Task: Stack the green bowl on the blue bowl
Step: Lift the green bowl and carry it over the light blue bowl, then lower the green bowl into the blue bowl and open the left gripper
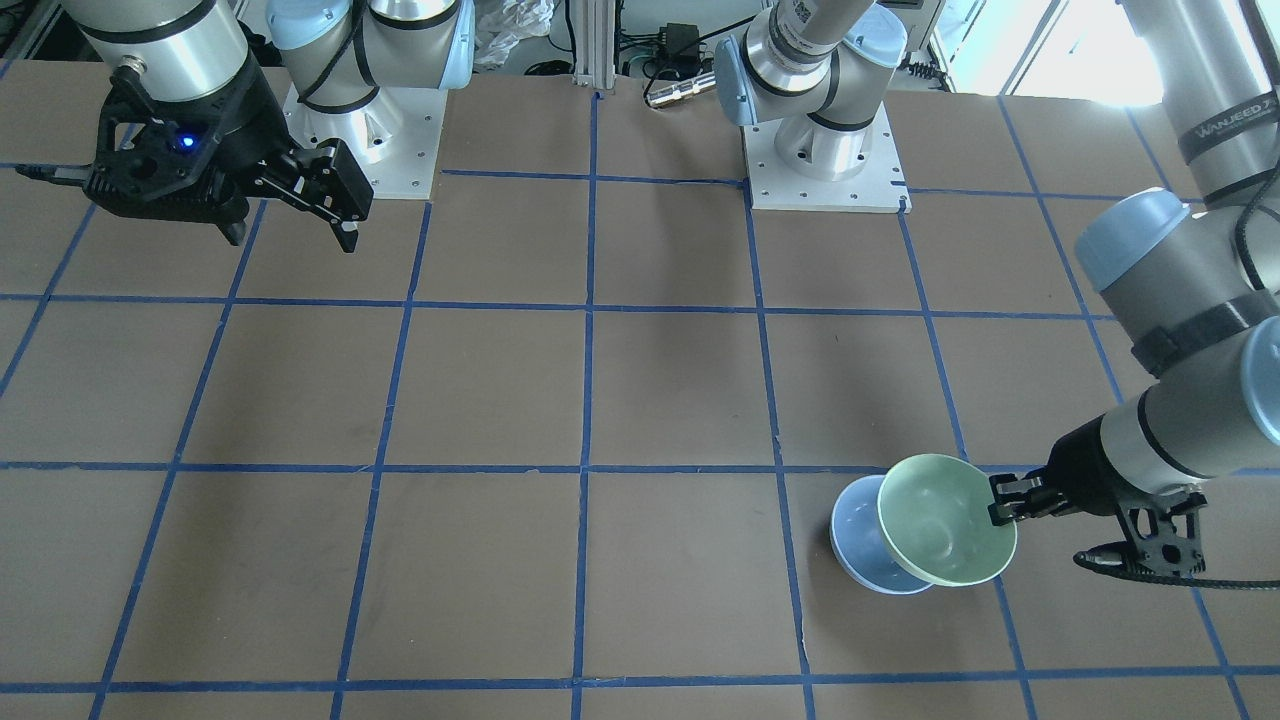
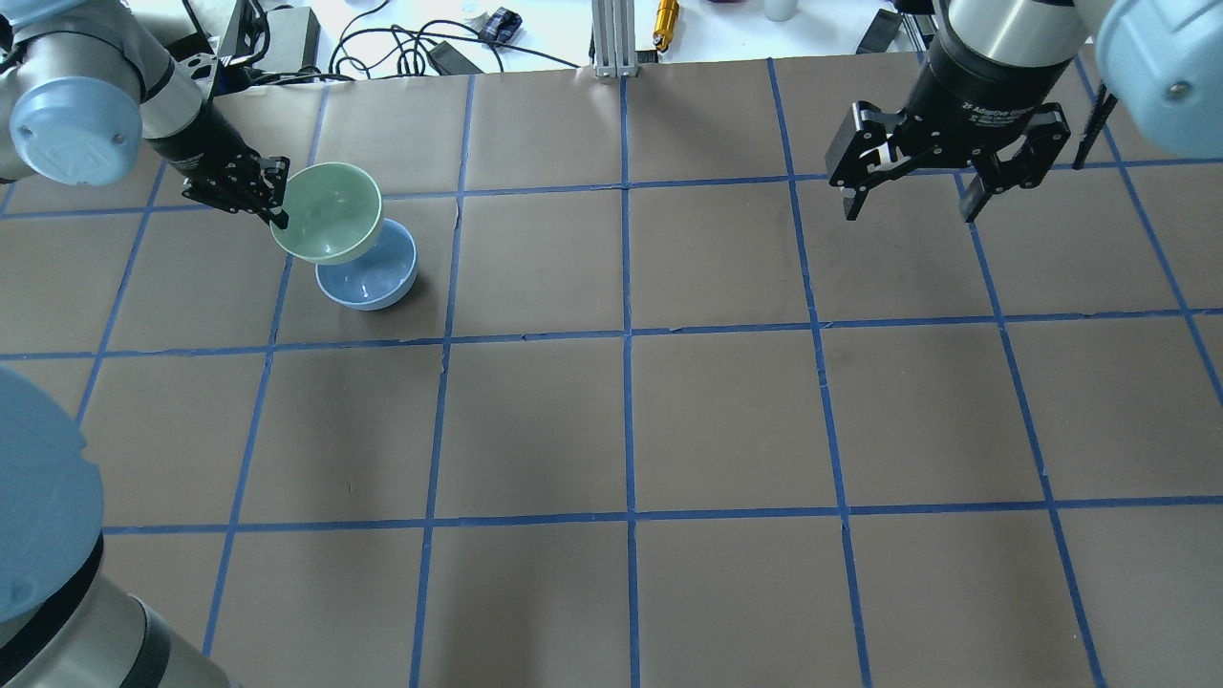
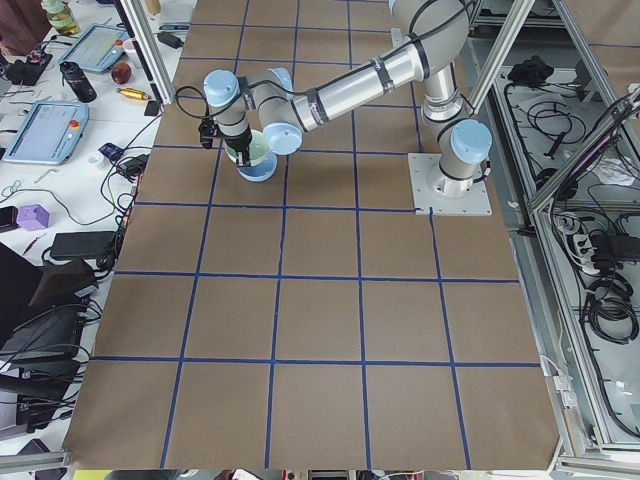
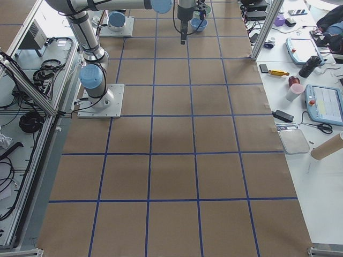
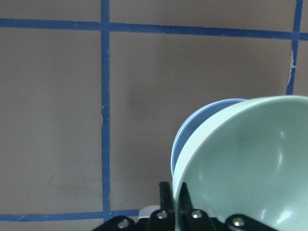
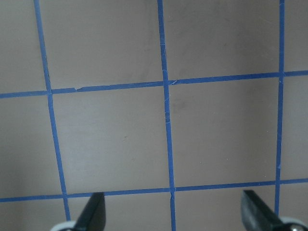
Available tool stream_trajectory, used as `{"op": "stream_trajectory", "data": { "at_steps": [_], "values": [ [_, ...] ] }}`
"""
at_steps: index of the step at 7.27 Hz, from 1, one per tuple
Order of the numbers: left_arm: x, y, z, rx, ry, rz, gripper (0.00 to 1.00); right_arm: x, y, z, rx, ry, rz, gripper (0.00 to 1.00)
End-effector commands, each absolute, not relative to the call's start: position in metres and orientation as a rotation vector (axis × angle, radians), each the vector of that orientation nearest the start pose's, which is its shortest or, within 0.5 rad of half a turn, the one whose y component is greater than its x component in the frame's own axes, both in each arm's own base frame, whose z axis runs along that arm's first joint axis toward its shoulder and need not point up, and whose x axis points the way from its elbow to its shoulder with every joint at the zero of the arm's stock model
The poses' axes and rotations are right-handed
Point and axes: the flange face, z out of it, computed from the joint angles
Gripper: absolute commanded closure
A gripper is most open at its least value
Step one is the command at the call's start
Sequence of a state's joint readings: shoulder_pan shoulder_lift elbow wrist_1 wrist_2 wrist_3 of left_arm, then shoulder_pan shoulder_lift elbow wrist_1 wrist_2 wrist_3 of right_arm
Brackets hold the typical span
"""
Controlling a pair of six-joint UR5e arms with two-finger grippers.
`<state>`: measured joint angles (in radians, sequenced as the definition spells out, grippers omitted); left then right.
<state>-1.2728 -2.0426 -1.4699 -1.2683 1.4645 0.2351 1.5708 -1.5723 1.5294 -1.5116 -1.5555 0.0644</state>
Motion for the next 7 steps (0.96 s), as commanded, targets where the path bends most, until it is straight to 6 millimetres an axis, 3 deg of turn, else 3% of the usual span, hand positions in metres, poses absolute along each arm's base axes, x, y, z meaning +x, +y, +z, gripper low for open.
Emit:
{"op": "stream_trajectory", "data": {
  "at_steps": [1, 4, 5, 6, 7],
  "values": [
    [0.047, -0.666, 0.274, -0.104, 3.271, 0.108, 0.92, 0.135, -0.489, 0.503, 0.101, 3.125, 0.027, 0.00],
    [0.045, -0.656, 0.257, -0.098, 3.264, 0.157, 0.86, 0.135, -0.489, 0.503, 0.101, 3.125, 0.025, 0.00],
    [0.046, -0.656, 0.256, -0.097, 3.259, 0.159, 0.78, 0.135, -0.489, 0.503, 0.101, 3.125, 0.025, 0.00],
    [0.046, -0.656, 0.256, -0.097, 3.258, 0.154, 0.61, 0.135, -0.489, 0.503, 0.101, 3.125, 0.027, 0.00],
    [0.047, -0.658, 0.257, -0.090, 3.251, 0.137, 0.51, 0.135, -0.489, 0.503, 0.101, 3.125, 0.027, 0.00]
  ]
}}
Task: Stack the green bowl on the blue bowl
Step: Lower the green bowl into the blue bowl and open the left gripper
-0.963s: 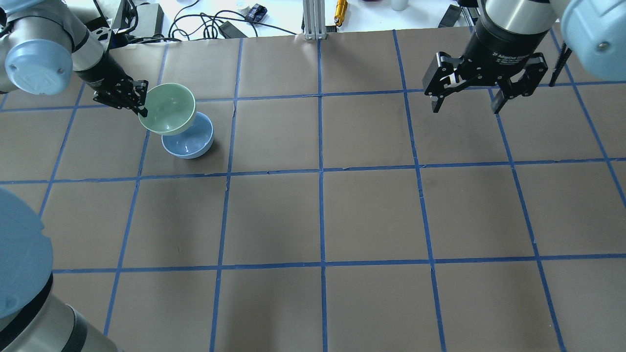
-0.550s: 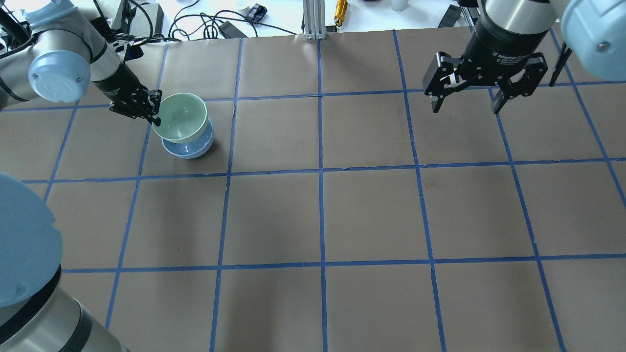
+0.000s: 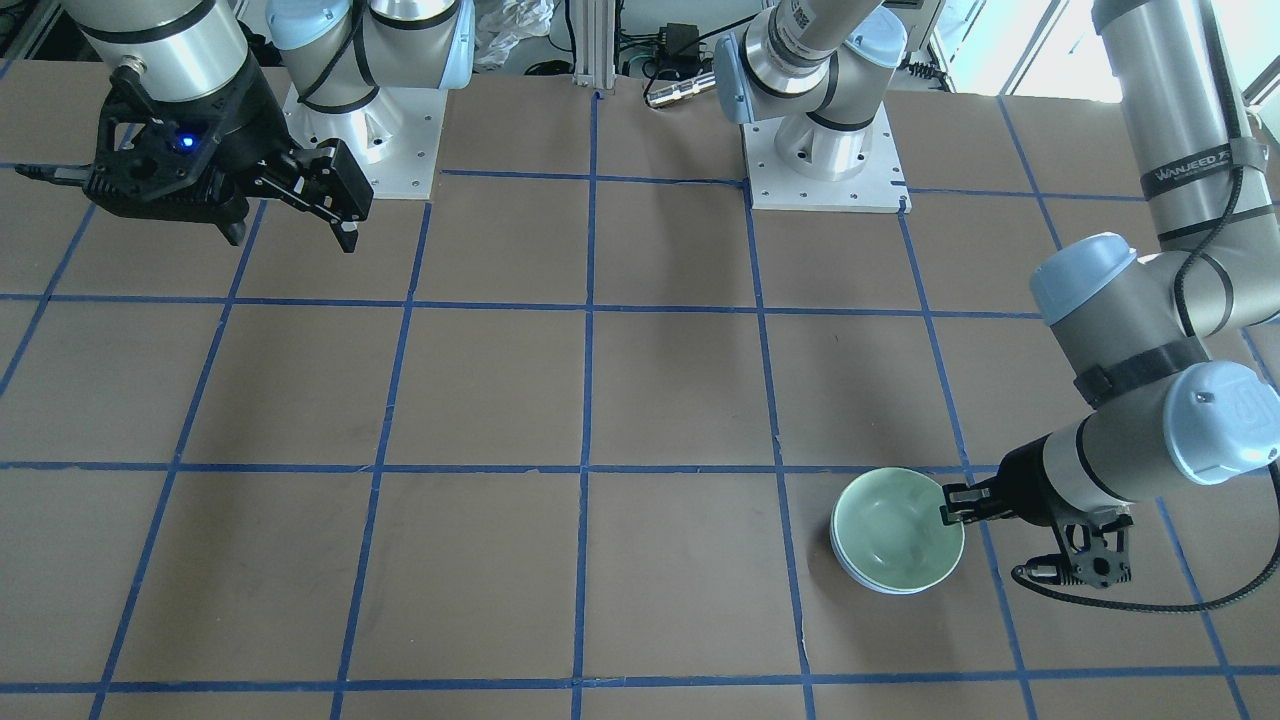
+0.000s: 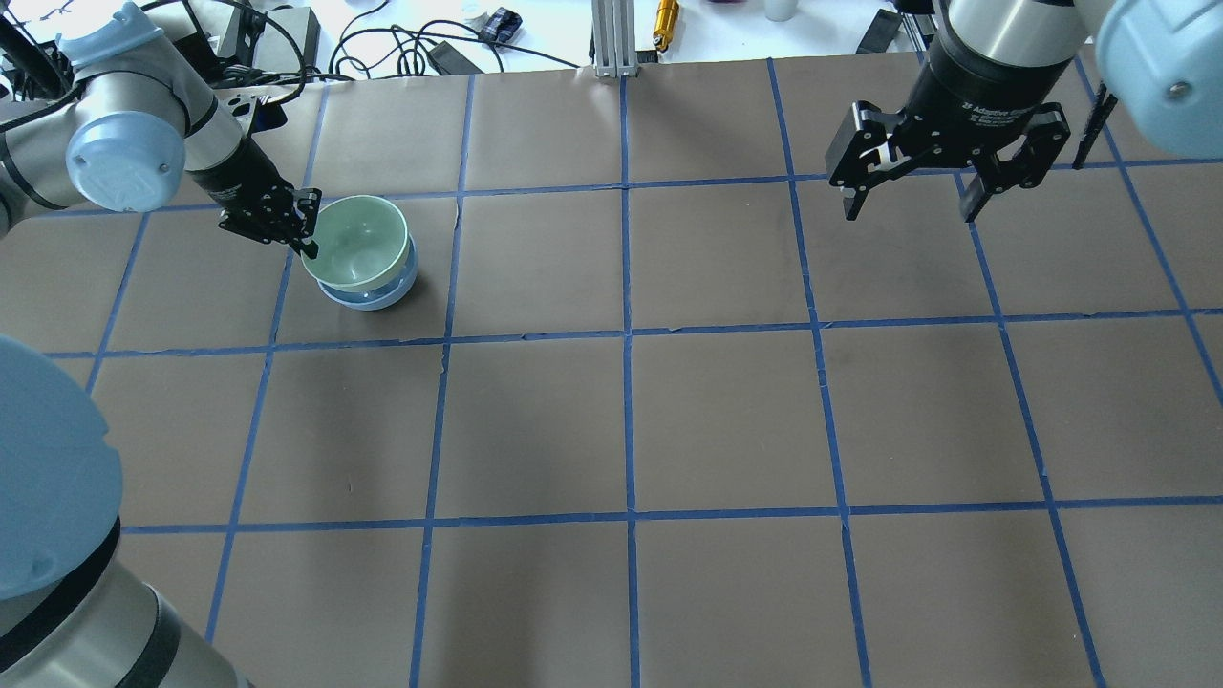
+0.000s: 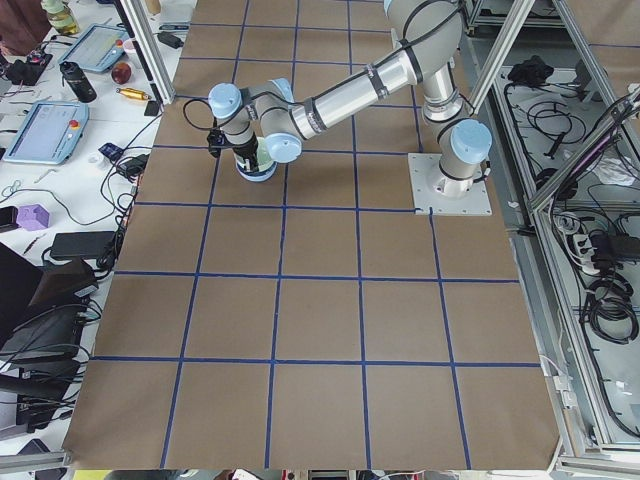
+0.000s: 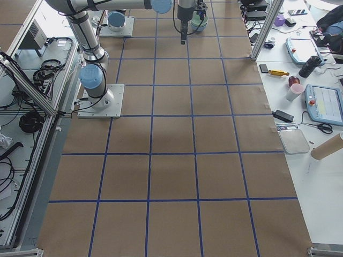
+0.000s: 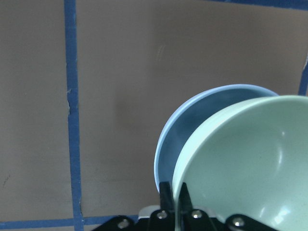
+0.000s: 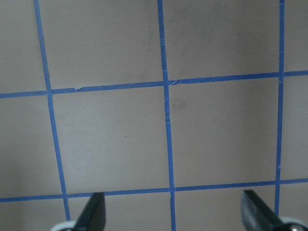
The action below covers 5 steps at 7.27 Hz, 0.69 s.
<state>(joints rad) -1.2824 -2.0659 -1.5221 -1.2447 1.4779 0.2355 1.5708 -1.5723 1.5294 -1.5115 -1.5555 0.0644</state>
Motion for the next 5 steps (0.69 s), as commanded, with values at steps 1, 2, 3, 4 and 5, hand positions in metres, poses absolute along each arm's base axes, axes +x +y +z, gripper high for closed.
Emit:
{"op": "stream_trajectory", "data": {
  "at_steps": [1, 2, 3, 4, 5],
  "values": [
    [0.048, -0.658, 0.258, -0.089, 3.244, 0.136, 0.39, 0.135, -0.489, 0.503, 0.101, 3.125, 0.025, 0.00],
    [0.043, -0.656, 0.272, -0.095, 3.239, 0.107, 0.34, 0.135, -0.489, 0.503, 0.101, 3.125, 0.027, 0.00],
    [0.018, -0.652, 0.295, -0.041, 3.230, 0.068, 0.31, 0.135, -0.489, 0.503, 0.101, 3.125, 0.027, 0.00],
    [-0.021, -0.646, 0.320, 0.059, 3.186, 0.021, 0.26, 0.135, -0.489, 0.503, 0.101, 3.125, 0.025, 0.00],
    [-0.056, -0.635, 0.352, 0.127, 3.178, -0.030, 0.18, 0.135, -0.489, 0.503, 0.101, 3.125, 0.027, 0.00]
  ]
}}
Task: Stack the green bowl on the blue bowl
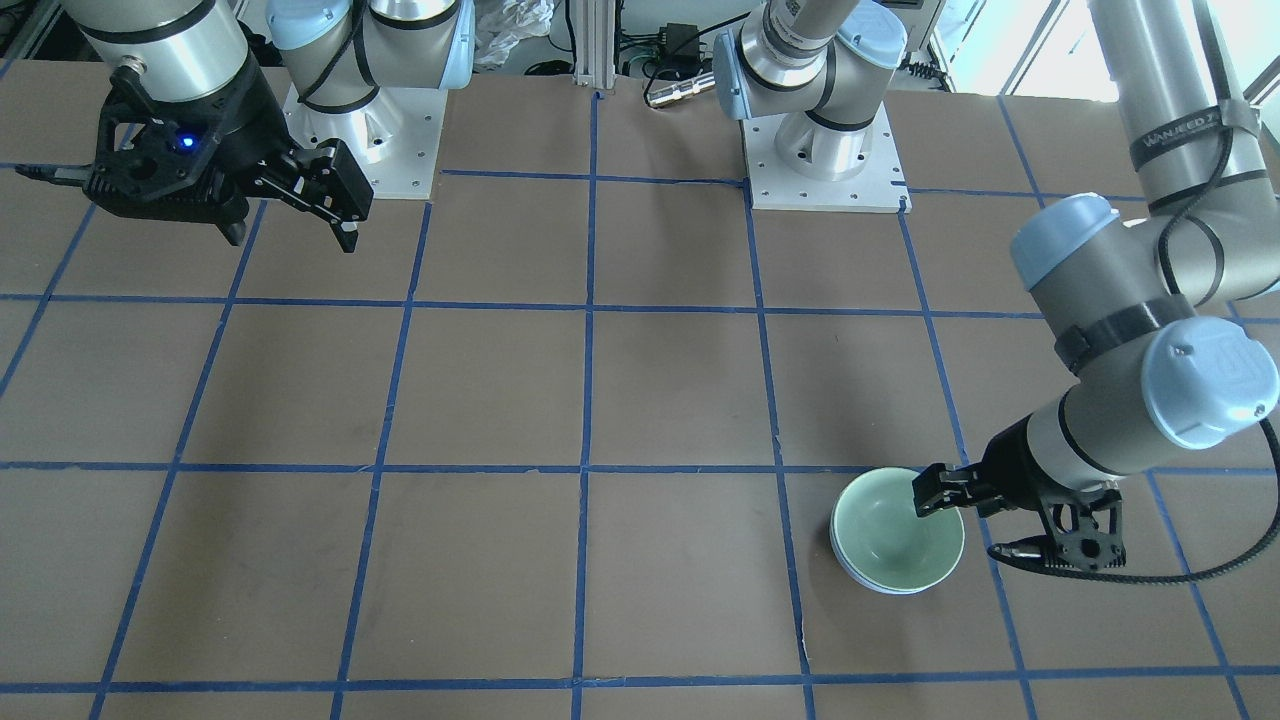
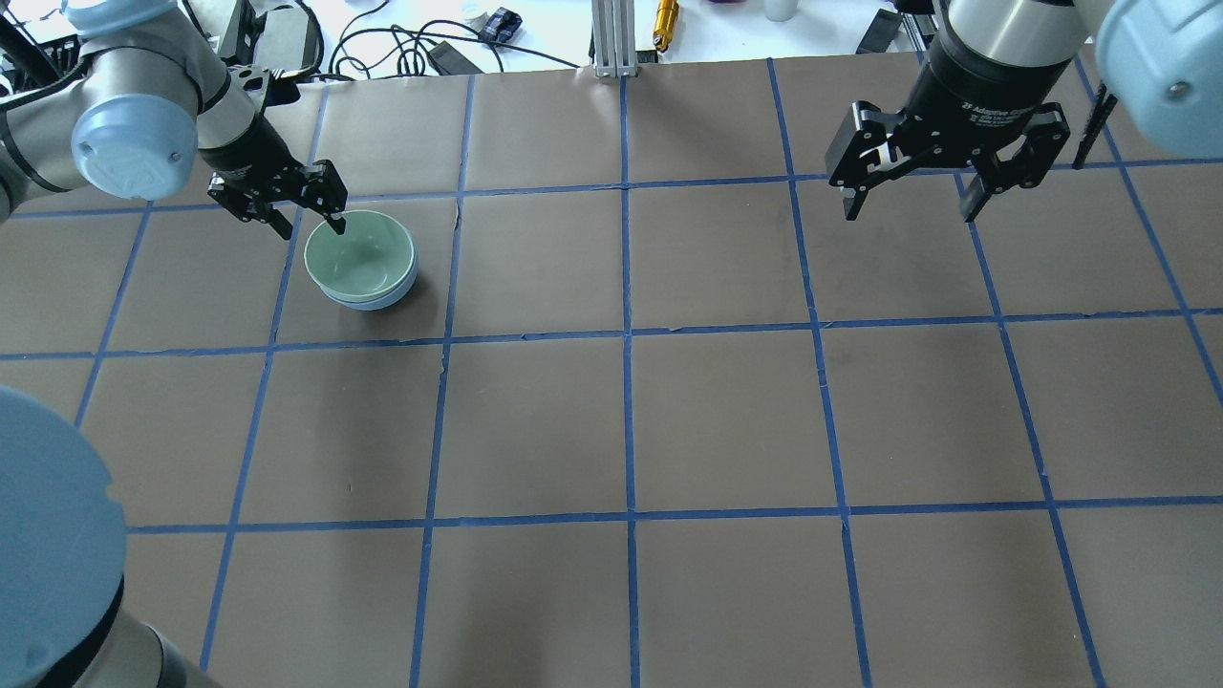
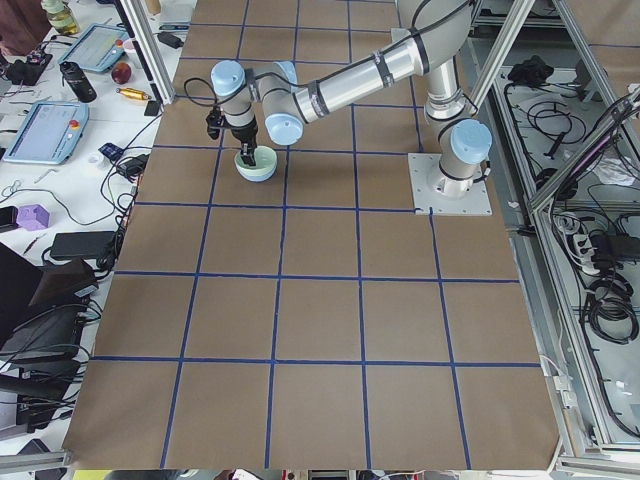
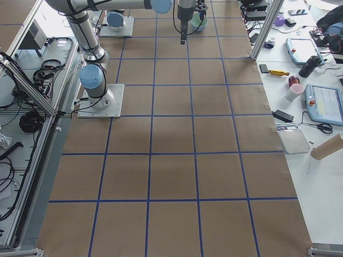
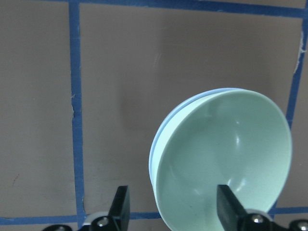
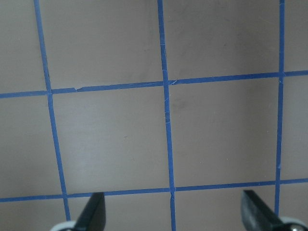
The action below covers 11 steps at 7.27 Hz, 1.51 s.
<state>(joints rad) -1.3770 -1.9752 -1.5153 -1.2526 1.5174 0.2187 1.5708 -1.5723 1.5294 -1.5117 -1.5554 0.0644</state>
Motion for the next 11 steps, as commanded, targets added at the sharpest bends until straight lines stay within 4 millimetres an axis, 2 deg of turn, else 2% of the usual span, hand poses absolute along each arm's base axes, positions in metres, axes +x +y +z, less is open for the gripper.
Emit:
{"op": "stream_trajectory", "data": {
  "at_steps": [1, 2, 3, 5, 6, 7, 9, 11],
  "values": [
    [-0.086, -0.614, 0.388, 0.118, 3.184, -0.051, 0.12, 0.135, -0.489, 0.503, 0.101, 3.125, 0.025, 0.00],
    [-0.115, -0.589, 0.418, 0.061, 3.179, -0.077, 0.11, 0.135, -0.489, 0.503, 0.101, 3.125, 0.025, 0.00],
    [-0.135, -0.567, 0.445, 0.080, 3.172, -0.111, 0.03, 0.135, -0.489, 0.503, 0.101, 3.125, 0.027, 0.00],
    [-0.136, -0.521, 0.496, 0.082, 3.173, -0.094, 0.00, 0.135, -0.489, 0.503, 0.101, 3.125, 0.027, 0.00],
    [-0.136, -0.501, 0.510, 0.079, 3.171, -0.074, 0.00, 0.135, -0.489, 0.503, 0.101, 3.125, 0.025, 0.00],
    [-0.132, -0.492, 0.521, 0.070, 3.169, -0.106, 0.00, 0.135, -0.489, 0.503, 0.101, 3.125, 0.027, 0.00],
    [-0.133, -0.489, 0.522, 0.070, 3.168, -0.096, 0.00, 0.135, -0.489, 0.503, 0.101, 3.125, 0.027, 0.00],
    [-0.125, -0.488, 0.521, 0.077, 3.103, -0.072, 0.00, 0.135, -0.489, 0.503, 0.101, 3.125, 0.027, 0.00]
  ]
}}
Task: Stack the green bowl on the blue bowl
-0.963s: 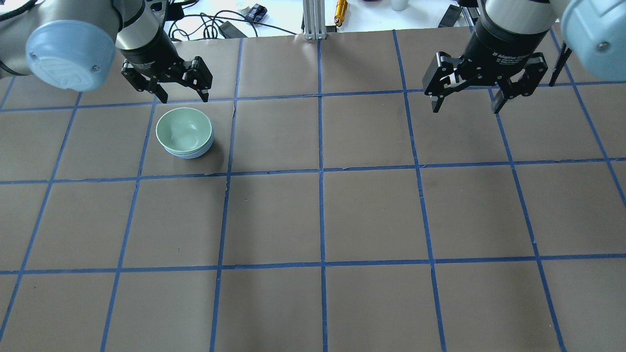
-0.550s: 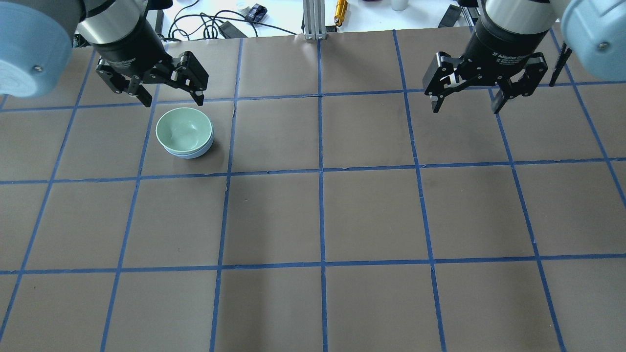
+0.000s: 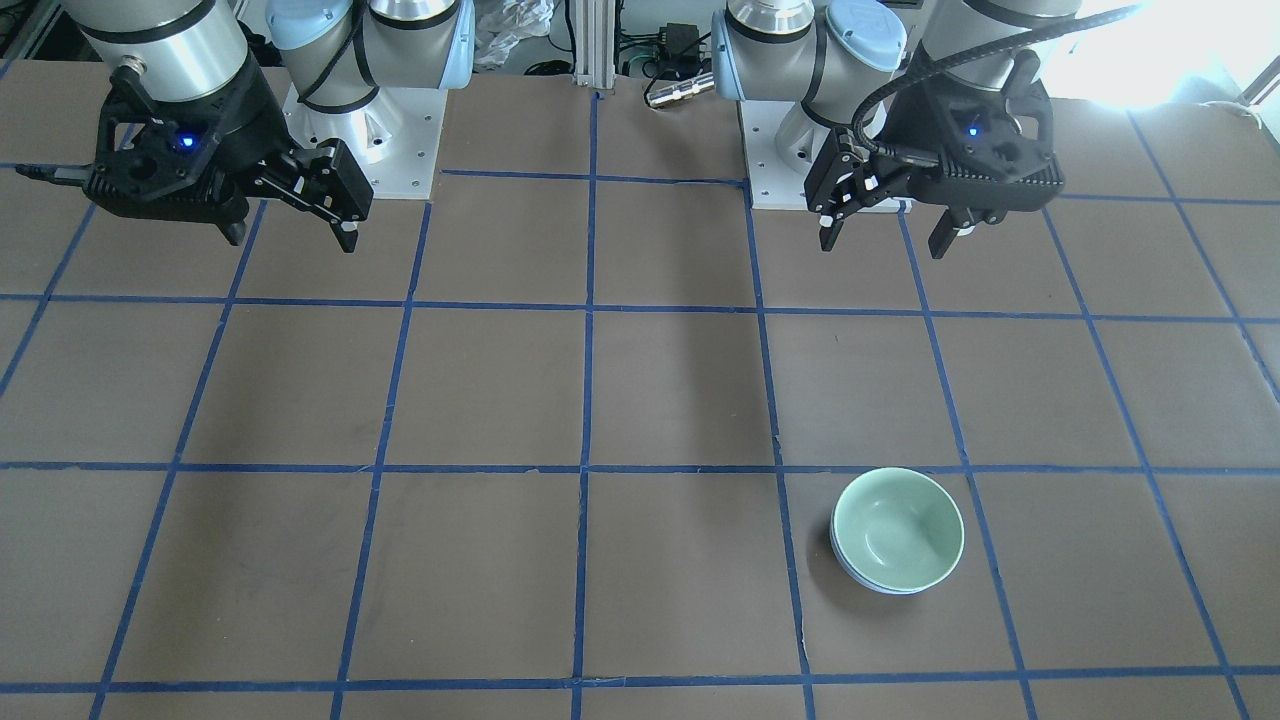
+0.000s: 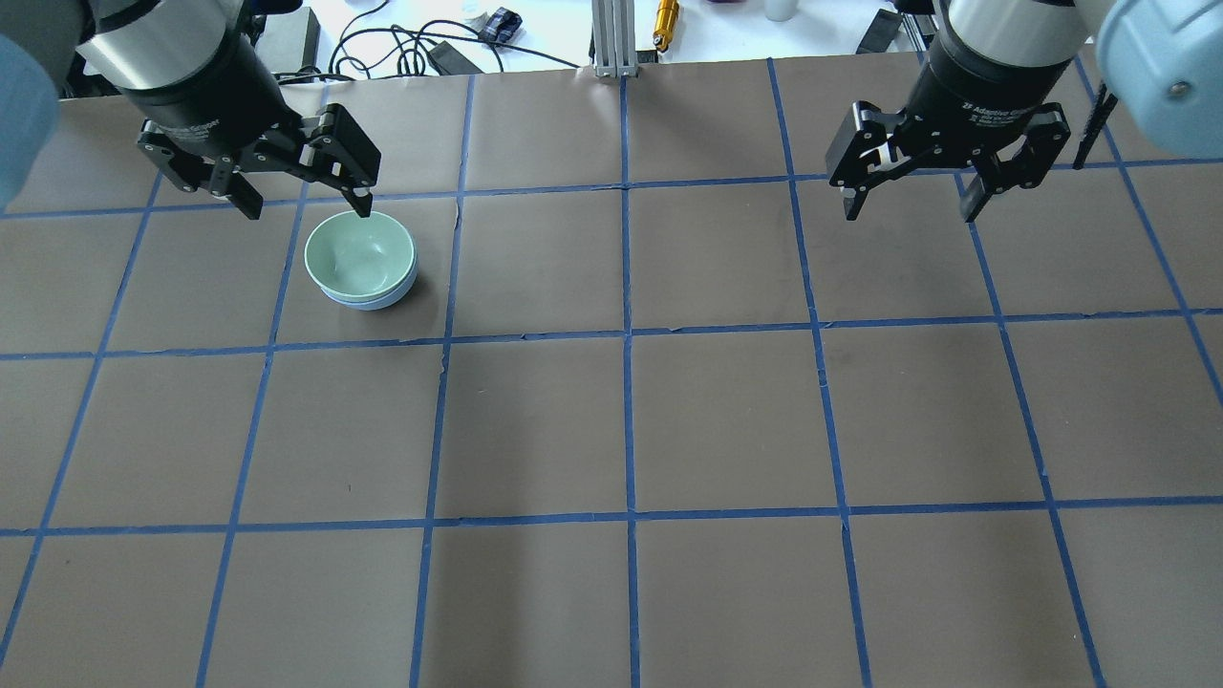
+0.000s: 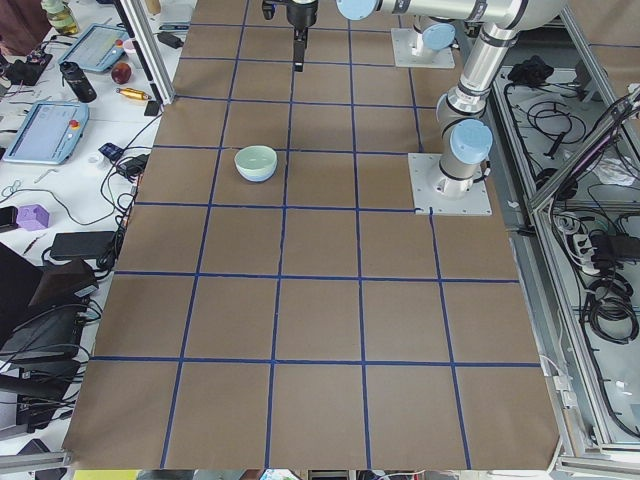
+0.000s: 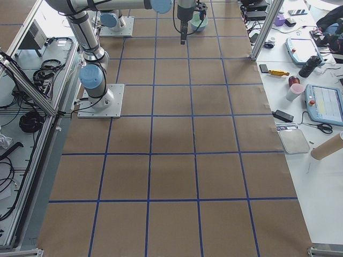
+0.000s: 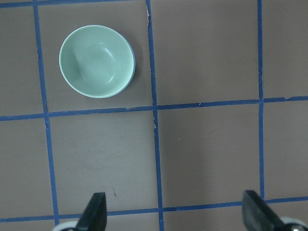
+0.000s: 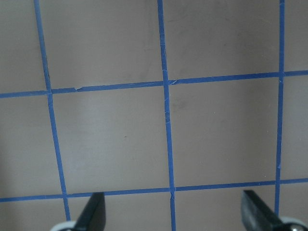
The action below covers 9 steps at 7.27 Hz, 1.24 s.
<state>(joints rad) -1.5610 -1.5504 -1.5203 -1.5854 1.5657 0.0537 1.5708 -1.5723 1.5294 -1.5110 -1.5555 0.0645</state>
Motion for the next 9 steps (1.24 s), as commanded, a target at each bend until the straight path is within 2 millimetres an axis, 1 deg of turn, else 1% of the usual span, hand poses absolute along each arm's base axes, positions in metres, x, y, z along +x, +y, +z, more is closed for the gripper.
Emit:
{"op": "stream_trajectory", "data": {
  "at_steps": [1, 3, 9],
  "values": [
    [-0.1249, -0.4865, 0.5223, 0.073, 3.106, -0.074, 0.00, 0.1348, -0.4892, 0.5031, 0.101, 3.125, 0.027, 0.00],
    [-0.1274, -0.4862, 0.5230, 0.064, 3.117, -0.078, 0.00, 0.1348, -0.4892, 0.5031, 0.101, 3.125, 0.027, 0.00],
    [-0.1267, -0.4853, 0.5241, 0.057, 3.126, -0.059, 0.00, 0.1348, -0.4893, 0.5032, 0.099, 3.125, 0.025, 0.00]
  ]
}}
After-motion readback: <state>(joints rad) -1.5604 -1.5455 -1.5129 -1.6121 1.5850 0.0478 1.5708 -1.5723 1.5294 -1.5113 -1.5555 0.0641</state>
